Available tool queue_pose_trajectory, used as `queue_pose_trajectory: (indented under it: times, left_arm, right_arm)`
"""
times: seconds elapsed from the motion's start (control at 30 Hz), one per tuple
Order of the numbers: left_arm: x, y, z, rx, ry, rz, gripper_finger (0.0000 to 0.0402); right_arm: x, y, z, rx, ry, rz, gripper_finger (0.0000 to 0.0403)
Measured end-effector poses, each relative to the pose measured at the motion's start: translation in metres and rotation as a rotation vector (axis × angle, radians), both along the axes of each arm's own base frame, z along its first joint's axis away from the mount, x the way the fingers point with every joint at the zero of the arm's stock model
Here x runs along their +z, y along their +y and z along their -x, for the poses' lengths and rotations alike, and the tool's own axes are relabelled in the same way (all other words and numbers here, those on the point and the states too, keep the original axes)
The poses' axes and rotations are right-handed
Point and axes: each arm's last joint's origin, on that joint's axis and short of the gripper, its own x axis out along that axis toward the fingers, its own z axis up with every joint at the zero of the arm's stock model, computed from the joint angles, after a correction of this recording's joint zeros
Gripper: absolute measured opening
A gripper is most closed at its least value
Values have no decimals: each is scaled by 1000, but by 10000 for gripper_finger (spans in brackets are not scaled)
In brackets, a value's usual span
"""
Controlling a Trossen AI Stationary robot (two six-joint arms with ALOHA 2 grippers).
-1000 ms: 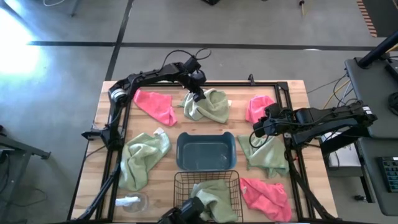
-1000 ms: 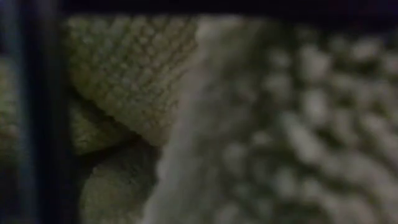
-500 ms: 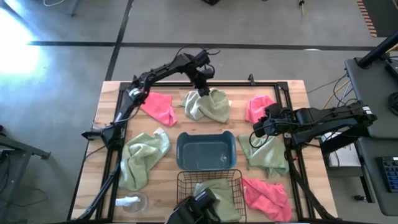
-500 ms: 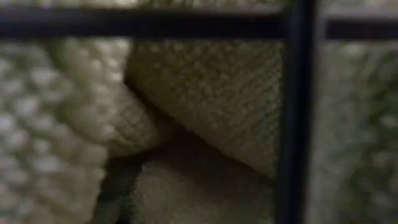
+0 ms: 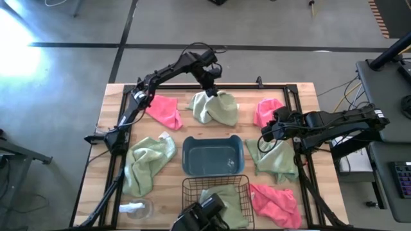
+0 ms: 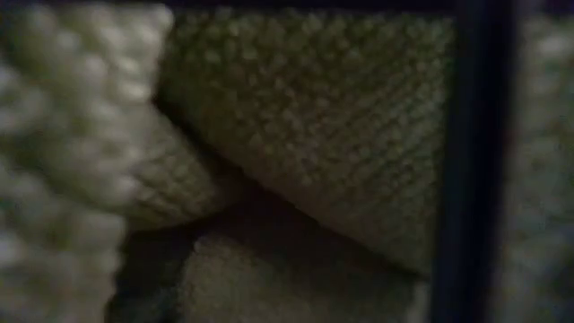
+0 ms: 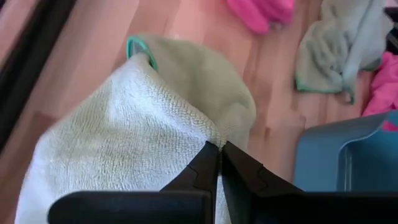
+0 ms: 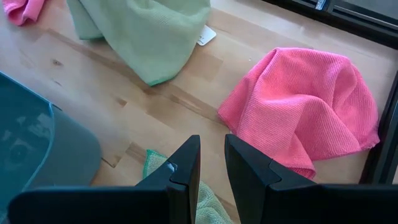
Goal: Sort microfiber towel by color & place in baskets
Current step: Put the top green microfiber towel into the mesh storage bin
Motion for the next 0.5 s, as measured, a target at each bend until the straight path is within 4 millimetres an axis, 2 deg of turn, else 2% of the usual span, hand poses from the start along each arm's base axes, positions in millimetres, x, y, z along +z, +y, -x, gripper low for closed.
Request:
queue_pose_trajectory:
  times: [0.3,0.5]
  left_arm:
    - [42,-14,13,8,-36,-20,0]
    - [77,-41,20,-13,-62,-34,0]
  right_arm:
    - [0,0,0,0,0,0,68]
    - [0,0,0,0,1,0,68]
